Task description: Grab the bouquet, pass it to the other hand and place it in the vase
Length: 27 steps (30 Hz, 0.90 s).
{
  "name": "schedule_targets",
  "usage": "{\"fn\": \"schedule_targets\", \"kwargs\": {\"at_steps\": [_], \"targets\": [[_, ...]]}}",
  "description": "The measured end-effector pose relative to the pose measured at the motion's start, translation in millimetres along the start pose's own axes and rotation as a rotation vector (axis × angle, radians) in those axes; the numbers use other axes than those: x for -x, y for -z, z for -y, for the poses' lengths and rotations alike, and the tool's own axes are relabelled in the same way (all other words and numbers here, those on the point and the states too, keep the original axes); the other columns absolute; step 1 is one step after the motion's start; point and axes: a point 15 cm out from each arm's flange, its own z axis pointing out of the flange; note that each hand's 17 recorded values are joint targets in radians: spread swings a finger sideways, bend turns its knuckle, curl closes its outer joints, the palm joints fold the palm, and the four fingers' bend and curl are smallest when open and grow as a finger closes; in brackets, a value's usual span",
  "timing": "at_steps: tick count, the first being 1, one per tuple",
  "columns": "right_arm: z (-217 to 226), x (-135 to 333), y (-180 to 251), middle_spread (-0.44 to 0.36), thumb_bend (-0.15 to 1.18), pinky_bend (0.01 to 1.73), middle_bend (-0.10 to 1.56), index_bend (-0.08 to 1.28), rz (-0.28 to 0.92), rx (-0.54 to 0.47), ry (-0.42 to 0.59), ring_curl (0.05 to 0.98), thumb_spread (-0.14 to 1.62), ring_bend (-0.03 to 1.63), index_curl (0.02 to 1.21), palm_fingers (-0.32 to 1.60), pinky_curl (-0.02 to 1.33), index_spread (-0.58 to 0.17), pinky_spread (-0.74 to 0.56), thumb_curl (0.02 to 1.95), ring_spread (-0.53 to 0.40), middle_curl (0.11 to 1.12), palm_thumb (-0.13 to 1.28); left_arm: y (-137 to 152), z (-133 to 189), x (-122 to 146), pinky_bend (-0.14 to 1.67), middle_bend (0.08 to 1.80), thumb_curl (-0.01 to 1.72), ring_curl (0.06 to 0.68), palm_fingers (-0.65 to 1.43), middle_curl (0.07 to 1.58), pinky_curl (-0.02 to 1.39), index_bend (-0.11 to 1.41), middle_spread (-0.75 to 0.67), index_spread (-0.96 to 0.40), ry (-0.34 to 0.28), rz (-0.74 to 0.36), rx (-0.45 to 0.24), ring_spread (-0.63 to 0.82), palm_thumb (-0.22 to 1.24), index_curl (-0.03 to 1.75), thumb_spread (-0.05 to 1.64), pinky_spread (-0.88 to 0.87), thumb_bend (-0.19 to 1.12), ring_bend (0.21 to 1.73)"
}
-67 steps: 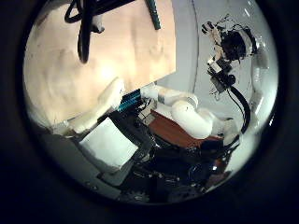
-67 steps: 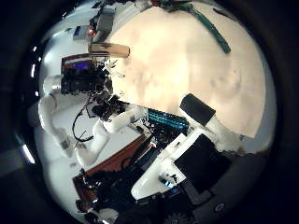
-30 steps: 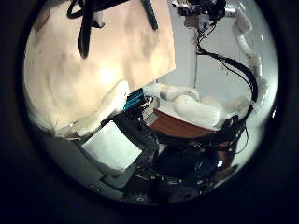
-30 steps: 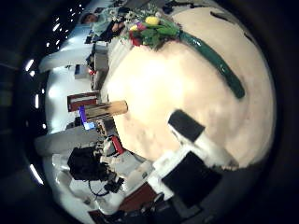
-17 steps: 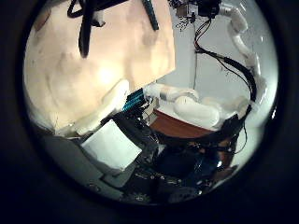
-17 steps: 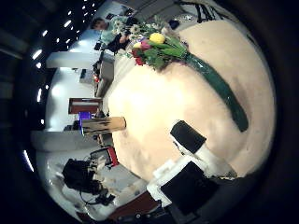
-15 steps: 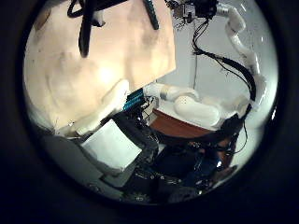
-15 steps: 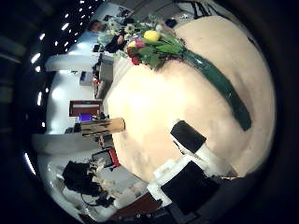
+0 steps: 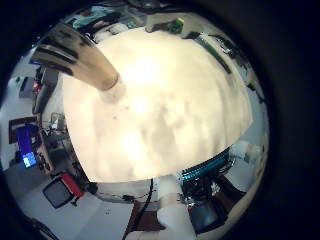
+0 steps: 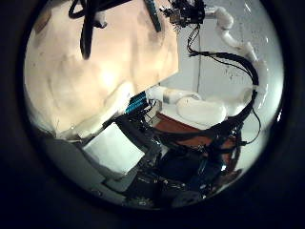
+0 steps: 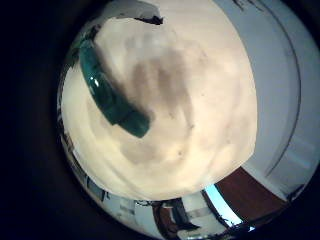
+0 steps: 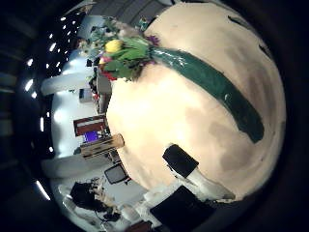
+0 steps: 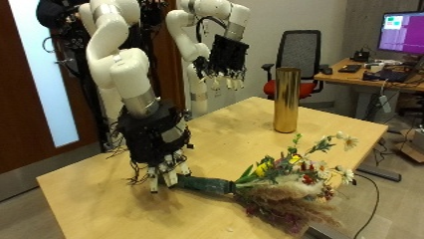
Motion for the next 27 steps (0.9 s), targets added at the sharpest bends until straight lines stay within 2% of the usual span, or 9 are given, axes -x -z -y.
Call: {"fn": "schedule_targets", "kwargs": {"at_steps": [19, 21, 24, 27], "targets": [[1, 13, -43, 0.212, -0.02, 0.5, 0.34, 0.15, -0.026, 0.067, 0.01, 0.221, 0.98, 0.59, 0.25, 0.12, 0.25, -0.049, 0.27, 0.38, 0.169, 0.34, 0.62, -1, 5, -3, 0.16, 0.27, 0.33, 0.193, 0.3, 0.36, 0.16, 0.64, 0.11, -0.26, -0.013, -0.002, 0.003, 0.49, 0.59, 0.59, 1.0, 0.53, -0.03, 0.35], [1, 11, -45, 0.213, -0.02, 0.49, 0.35, 0.15, -0.029, 0.069, 0.009, 0.223, 0.98, 0.59, 0.25, 0.13, 0.25, -0.047, 0.27, 0.39, 0.167, 0.35, 0.63, -1, 6, -1, 0.16, 0.29, 0.33, 0.194, 0.3, 0.37, 0.16, 0.64, 0.09, -0.26, -0.006, -0.007, 0.001, 0.44, 0.59, 0.59, 1.0, 0.51, -0.03, 0.34], [0, 9, -49, 0.21, -0.02, 0.47, 0.34, 0.15, -0.033, 0.078, 0.007, 0.228, 0.98, 0.61, 0.26, 0.15, 0.25, -0.044, 0.26, 0.4, 0.151, 0.34, 0.66, -2, 6, -2, 0.17, 0.29, 0.33, 0.191, 0.3, 0.37, 0.16, 0.64, 0.1, -0.27, -0.009, -0.007, 0.009, 0.48, 0.59, 0.59, 1.0, 0.52, -0.03, 0.35], [1, 9, -49, 0.201, -0.02, 0.46, 0.35, 0.15, -0.033, 0.083, 0.007, 0.232, 0.97, 0.62, 0.26, 0.16, 0.25, -0.044, 0.26, 0.4, 0.138, 0.35, 0.67, -1, 7, -1, 0.16, 0.29, 0.33, 0.193, 0.3, 0.37, 0.16, 0.64, 0.08, -0.27, -0.008, -0.006, 0.006, 0.44, 0.59, 0.59, 1.0, 0.51, -0.03, 0.34]]}}
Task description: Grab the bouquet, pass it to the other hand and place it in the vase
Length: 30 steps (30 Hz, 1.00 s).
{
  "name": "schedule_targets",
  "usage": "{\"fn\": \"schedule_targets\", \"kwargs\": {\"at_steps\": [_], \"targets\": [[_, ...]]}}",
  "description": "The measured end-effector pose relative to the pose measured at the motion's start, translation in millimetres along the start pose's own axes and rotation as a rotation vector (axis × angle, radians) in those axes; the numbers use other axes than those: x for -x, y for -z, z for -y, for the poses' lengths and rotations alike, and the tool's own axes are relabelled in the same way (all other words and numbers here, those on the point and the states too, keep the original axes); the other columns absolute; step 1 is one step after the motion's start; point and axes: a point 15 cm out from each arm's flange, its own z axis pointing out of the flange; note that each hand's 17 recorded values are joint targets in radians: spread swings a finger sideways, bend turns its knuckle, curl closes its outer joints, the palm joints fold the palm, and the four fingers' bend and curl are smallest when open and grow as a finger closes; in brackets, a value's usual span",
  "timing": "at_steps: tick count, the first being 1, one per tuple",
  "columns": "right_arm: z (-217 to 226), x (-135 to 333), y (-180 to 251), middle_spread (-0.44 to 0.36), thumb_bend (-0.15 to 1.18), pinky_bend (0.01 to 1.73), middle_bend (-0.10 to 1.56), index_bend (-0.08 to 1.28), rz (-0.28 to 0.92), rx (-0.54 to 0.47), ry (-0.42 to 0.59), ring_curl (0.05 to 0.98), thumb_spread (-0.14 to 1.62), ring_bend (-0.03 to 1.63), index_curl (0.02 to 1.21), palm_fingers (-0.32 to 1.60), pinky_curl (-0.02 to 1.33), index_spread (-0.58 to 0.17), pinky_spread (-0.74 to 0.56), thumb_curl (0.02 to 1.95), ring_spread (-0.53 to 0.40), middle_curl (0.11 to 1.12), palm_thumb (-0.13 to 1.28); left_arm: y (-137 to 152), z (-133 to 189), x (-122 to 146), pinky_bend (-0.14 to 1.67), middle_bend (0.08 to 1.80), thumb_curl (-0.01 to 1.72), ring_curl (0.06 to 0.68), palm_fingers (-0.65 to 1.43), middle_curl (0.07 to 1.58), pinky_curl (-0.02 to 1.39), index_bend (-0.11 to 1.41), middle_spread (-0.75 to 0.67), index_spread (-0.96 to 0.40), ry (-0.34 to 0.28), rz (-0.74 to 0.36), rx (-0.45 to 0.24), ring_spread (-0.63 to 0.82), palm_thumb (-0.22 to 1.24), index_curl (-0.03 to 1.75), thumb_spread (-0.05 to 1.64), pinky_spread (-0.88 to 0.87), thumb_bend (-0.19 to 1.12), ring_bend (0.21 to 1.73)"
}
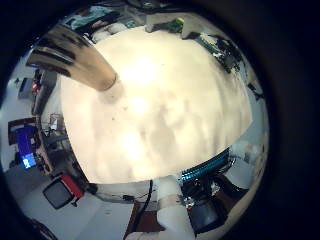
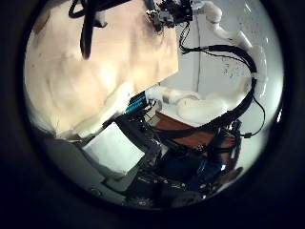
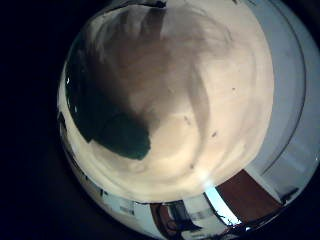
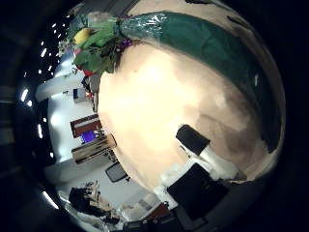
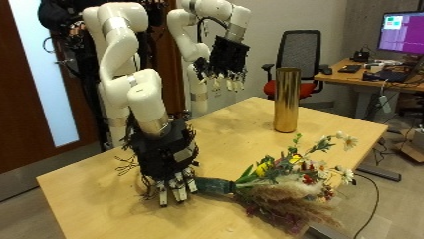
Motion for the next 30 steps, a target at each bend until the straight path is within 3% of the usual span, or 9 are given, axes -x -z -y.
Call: {"fn": "schedule_targets", "kwargs": {"at_steps": [12, 22, 30], "targets": [[6, 0, -1, 0.195, -0.03, 0.43, 0.38, 0.15, 0.0, 0.035, 0.002, 0.24, 0.96, 0.66, 0.26, 0.23, 0.25, -0.053, 0.21, 0.42, 0.095, 0.36, 0.71, 4, 4, -1, 0.16, 0.3, 0.33, 0.188, 0.3, 0.38, 0.16, 0.65, 0.07, -0.27, -0.003, -0.001, 0.001, 0.45, 0.59, 0.59, 1.0, 0.51, -0.03, 0.33], [9, 3, 4, 0.145, -0.03, 0.41, 0.45, 0.16, -0.023, 0.184, 0.023, 0.25, 0.95, 0.74, 0.27, 0.34, 0.24, -0.069, 0.18, 0.44, 0.031, 0.37, 0.73, 12, 6, 0, 0.16, 0.3, 0.33, 0.184, 0.3, 0.37, 0.16, 0.65, 0.08, -0.27, -0.01, 0.003, 0.001, 0.48, 0.59, 0.59, 1.0, 0.51, -0.03, 0.35], [12, 1, 2, 0.13, -0.03, 0.38, 0.48, 0.17, -0.022, 0.179, 0.014, 0.25, 0.95, 0.77, 0.29, 0.37, 0.23, -0.071, 0.18, 0.44, -0.003, 0.38, 0.75, 15, 3, 1, 0.16, 0.3, 0.33, 0.186, 0.3, 0.38, 0.16, 0.65, 0.05, -0.27, -0.005, 0.004, 0.003, 0.43, 0.59, 0.58, 1.0, 0.5, -0.03, 0.34]]}}
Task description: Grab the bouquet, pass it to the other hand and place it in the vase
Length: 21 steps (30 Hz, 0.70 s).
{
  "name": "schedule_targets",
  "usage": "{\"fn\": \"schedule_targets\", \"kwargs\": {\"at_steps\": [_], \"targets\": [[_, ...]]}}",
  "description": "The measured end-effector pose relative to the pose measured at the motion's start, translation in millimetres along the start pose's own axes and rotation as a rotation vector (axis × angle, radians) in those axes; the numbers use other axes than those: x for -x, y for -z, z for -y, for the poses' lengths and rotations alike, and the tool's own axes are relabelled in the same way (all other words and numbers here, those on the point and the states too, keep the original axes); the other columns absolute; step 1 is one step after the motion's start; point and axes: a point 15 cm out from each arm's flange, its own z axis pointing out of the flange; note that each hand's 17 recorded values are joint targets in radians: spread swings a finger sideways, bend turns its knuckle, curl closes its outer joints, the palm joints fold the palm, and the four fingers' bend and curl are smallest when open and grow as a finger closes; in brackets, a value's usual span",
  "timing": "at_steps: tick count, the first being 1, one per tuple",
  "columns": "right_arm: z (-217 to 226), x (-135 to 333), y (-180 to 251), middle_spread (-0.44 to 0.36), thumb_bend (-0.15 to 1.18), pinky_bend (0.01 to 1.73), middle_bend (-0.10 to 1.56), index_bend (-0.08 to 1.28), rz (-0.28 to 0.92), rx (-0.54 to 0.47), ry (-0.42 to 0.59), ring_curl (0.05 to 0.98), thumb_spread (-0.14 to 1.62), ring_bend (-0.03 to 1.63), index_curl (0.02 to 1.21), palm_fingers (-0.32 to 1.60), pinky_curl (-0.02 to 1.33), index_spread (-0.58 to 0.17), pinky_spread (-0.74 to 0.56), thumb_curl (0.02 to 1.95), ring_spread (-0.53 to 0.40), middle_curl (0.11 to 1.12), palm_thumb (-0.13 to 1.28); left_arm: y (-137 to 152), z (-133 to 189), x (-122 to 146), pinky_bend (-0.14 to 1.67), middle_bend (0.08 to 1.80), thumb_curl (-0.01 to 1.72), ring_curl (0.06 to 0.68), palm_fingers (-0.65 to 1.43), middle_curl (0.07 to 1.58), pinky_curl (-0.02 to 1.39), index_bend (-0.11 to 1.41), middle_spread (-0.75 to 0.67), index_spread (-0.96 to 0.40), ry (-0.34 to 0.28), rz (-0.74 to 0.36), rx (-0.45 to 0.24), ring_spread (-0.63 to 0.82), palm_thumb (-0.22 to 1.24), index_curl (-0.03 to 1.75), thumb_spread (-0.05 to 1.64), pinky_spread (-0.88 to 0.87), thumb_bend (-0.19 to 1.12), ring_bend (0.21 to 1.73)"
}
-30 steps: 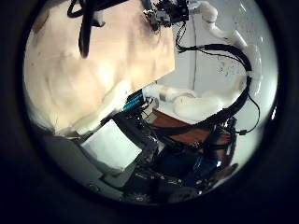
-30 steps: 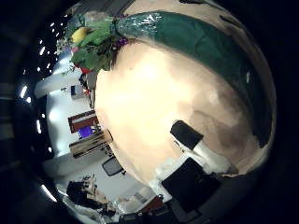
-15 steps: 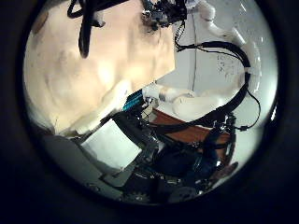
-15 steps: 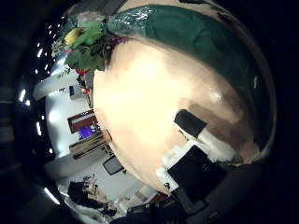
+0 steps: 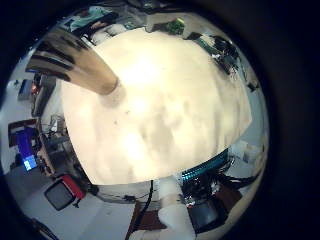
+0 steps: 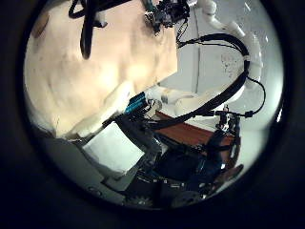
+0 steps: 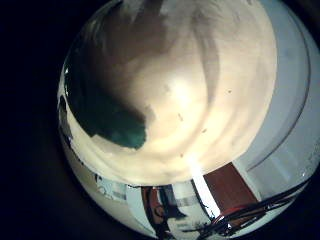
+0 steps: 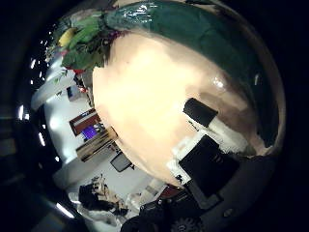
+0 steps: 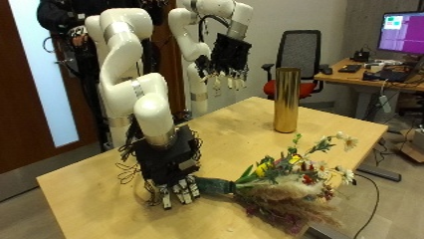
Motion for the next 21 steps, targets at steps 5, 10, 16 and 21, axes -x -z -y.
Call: {"fn": "schedule_targets", "kwargs": {"at_steps": [5, 10, 16, 21], "targets": [[3, -3, -16, 0.127, -0.03, 0.38, 0.48, 0.17, -0.004, 0.027, -0.016, 0.245, 0.95, 0.77, 0.3, 0.37, 0.22, -0.068, 0.18, 0.44, -0.002, 0.38, 0.75, 1, -1, 0, 0.16, 0.3, 0.33, 0.189, 0.3, 0.38, 0.16, 0.65, 0.06, -0.27, -0.003, 0.002, -0.001, 0.44, 0.59, 0.58, 1.0, 0.51, -0.03, 0.35], [6, -4, -28, 0.126, -0.03, 0.4, 0.47, 0.17, -0.008, 0.047, -0.023, 0.238, 0.95, 0.77, 0.31, 0.38, 0.23, -0.069, 0.17, 0.44, -0.002, 0.37, 0.76, 3, -1, 0, 0.16, 0.3, 0.33, 0.187, 0.3, 0.37, 0.16, 0.65, 0.07, -0.27, -0.004, 0.001, -0.001, 0.46, 0.59, 0.58, 1.0, 0.51, -0.03, 0.35], [6, -6, -29, 0.077, -0.02, 0.39, 0.51, 0.18, -0.016, 0.049, -0.021, 0.241, 0.95, 0.82, 0.32, 0.47, 0.21, -0.101, 0.13, 0.45, -0.054, 0.39, 0.79, -1, -3, -1, 0.17, 0.3, 0.33, 0.186, 0.31, 0.37, 0.16, 0.64, 0.07, -0.27, -0.003, -0.004, 0.012, 0.46, 0.59, 0.58, 0.99, 0.51, -0.03, 0.35], [6, -6, -29, -0.044, -0.02, 0.47, 0.62, 0.23, -0.025, 0.047, -0.014, 0.263, 0.94, 0.94, 0.34, 0.93, 0.19, -0.211, -0.06, 0.46, -0.194, 0.43, 0.84, 1, -2, -1, 0.16, 0.29, 0.33, 0.188, 0.32, 0.37, 0.16, 0.64, 0.07, -0.27, -0.004, -0.002, 0.008, 0.45, 0.59, 0.58, 0.99, 0.5, -0.03, 0.36]]}}
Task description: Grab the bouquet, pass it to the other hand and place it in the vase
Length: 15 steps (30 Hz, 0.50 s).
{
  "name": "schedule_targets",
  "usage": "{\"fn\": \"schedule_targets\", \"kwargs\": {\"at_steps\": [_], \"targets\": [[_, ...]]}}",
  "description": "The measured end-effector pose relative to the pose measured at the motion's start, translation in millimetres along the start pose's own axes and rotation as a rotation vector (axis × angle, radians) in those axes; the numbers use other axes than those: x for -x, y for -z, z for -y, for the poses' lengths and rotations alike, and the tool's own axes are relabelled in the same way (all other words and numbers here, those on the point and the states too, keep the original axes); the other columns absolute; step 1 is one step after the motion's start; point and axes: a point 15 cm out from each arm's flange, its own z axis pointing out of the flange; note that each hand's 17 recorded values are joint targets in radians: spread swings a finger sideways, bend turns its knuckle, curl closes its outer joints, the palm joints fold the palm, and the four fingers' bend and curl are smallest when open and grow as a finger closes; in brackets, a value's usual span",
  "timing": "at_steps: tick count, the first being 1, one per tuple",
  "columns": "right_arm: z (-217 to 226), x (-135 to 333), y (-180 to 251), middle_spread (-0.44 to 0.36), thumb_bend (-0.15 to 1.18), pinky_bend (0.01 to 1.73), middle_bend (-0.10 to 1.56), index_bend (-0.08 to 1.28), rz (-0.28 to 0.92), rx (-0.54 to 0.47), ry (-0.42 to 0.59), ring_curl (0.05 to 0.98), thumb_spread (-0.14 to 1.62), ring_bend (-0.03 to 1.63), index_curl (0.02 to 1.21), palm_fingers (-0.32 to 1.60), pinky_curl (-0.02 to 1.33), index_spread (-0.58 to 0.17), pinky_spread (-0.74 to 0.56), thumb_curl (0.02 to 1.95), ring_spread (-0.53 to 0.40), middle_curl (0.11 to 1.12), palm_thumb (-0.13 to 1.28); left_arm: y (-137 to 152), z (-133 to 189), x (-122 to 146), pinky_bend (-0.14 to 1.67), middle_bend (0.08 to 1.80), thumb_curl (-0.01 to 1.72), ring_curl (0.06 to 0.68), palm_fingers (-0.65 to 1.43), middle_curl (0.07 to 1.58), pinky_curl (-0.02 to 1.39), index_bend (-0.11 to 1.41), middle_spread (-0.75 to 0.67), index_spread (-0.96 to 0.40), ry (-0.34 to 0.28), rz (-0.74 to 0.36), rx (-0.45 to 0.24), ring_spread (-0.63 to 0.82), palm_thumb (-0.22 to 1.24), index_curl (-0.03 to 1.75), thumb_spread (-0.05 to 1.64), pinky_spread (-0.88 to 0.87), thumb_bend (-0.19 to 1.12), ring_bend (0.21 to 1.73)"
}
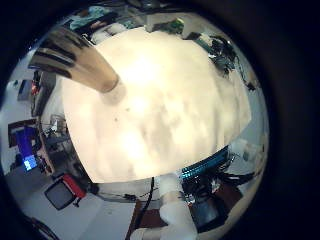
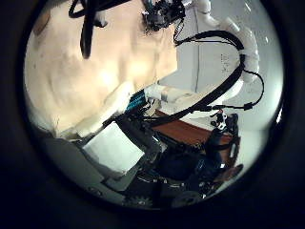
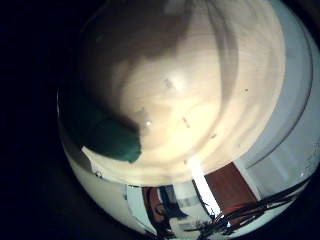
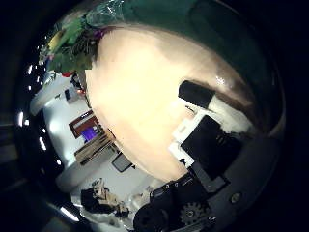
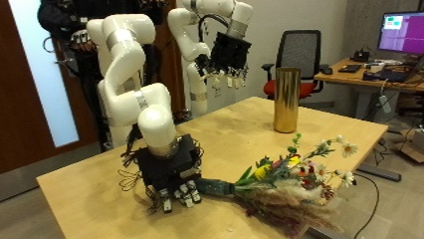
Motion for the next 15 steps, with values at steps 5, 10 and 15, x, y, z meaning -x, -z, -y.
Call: {"fn": "schedule_targets", "kwargs": {"at_steps": [5, 10, 15], "targets": [[-2, 5, 7, -0.147, -0.02, 0.79, 0.82, 0.49, -0.006, -0.014, 0.013, 0.362, 0.88, 1.06, 0.48, 1.39, 0.31, -0.314, -0.4, 0.48, -0.258, 0.53, 0.87, -2, 0, 0, 0.17, 0.29, 0.33, 0.189, 0.33, 0.37, 0.17, 0.63, 0.05, -0.27, -0.001, -0.006, 0.004, 0.43, 0.59, 0.58, 0.99, 0.49, -0.03, 0.36], [-6, 13, 43, -0.185, 0.0, 1.12, 1.07, 0.79, 0.011, -0.083, 0.03, 0.461, 0.89, 1.23, 0.67, 1.32, 0.46, -0.344, -0.41, 0.52, -0.251, 0.65, 0.97, -8, -2, 2, 0.17, 0.29, 0.33, 0.184, 0.32, 0.37, 0.17, 0.63, 0.06, -0.27, -0.004, -0.015, 0.015, 0.45, 0.59, 0.59, 0.99, 0.49, -0.03, 0.36], [-17, 7, 94, -0.182, 0.01, 1.31, 1.21, 0.94, 0.034, -0.177, 0.033, 0.529, 0.89, 1.32, 0.78, 1.19, 0.56, -0.335, -0.33, 0.56, -0.243, 0.72, 1.08, -8, -3, 6, 0.16, 0.29, 0.33, 0.186, 0.33, 0.37, 0.16, 0.63, 0.06, -0.27, 0.0, -0.022, 0.011, 0.44, 0.59, 0.59, 0.99, 0.49, -0.03, 0.37]]}}
